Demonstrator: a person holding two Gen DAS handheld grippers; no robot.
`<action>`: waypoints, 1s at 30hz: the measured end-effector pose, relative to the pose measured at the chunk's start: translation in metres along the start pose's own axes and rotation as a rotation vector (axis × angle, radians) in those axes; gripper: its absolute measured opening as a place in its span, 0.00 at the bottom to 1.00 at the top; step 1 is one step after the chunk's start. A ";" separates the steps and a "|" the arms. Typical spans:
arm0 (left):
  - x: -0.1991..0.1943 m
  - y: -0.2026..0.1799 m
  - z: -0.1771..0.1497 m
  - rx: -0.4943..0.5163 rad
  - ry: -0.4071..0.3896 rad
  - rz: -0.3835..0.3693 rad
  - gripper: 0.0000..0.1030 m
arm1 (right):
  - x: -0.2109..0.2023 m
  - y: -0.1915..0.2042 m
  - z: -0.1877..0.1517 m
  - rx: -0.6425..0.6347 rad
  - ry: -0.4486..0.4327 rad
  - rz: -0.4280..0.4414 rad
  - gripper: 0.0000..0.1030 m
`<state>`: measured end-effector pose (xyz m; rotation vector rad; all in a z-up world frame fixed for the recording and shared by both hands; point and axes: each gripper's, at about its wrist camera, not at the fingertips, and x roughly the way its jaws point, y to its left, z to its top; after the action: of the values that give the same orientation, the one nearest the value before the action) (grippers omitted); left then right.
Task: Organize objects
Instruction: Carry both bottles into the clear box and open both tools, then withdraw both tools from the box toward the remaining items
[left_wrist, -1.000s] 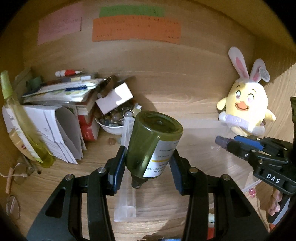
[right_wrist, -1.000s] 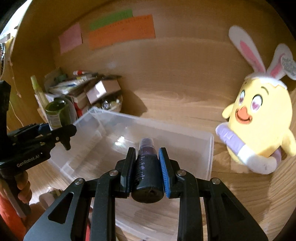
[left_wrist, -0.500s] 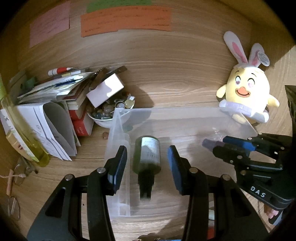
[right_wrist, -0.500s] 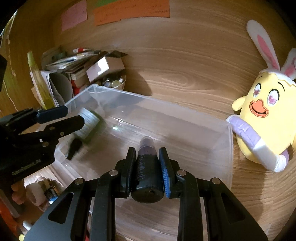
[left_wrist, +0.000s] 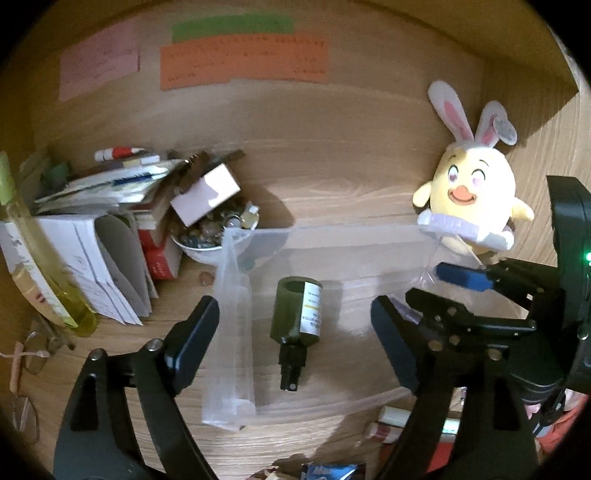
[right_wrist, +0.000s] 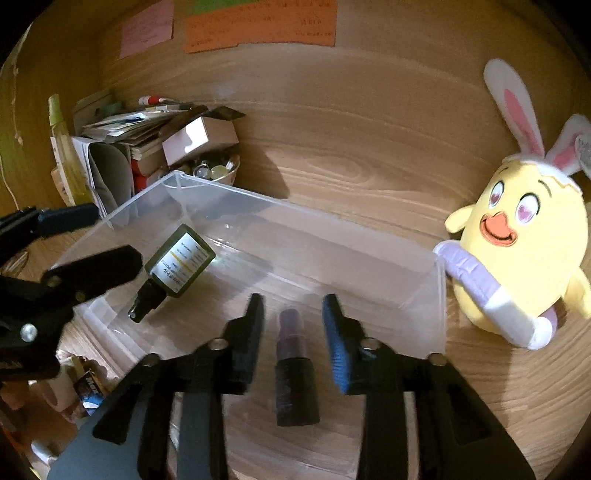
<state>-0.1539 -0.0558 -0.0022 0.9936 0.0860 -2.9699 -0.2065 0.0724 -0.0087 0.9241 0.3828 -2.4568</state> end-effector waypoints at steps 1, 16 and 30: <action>-0.002 0.002 0.001 -0.008 -0.002 -0.006 0.90 | -0.002 0.000 0.000 -0.001 -0.008 -0.013 0.53; -0.042 0.008 -0.001 -0.020 -0.025 0.044 0.97 | -0.037 -0.006 0.003 0.033 -0.049 -0.014 0.84; -0.065 -0.001 -0.021 -0.006 -0.029 0.022 0.97 | -0.094 -0.019 -0.032 0.074 -0.104 -0.023 1.00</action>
<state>-0.0894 -0.0540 0.0206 0.9437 0.0827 -2.9619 -0.1376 0.1337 0.0334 0.8211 0.2702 -2.5426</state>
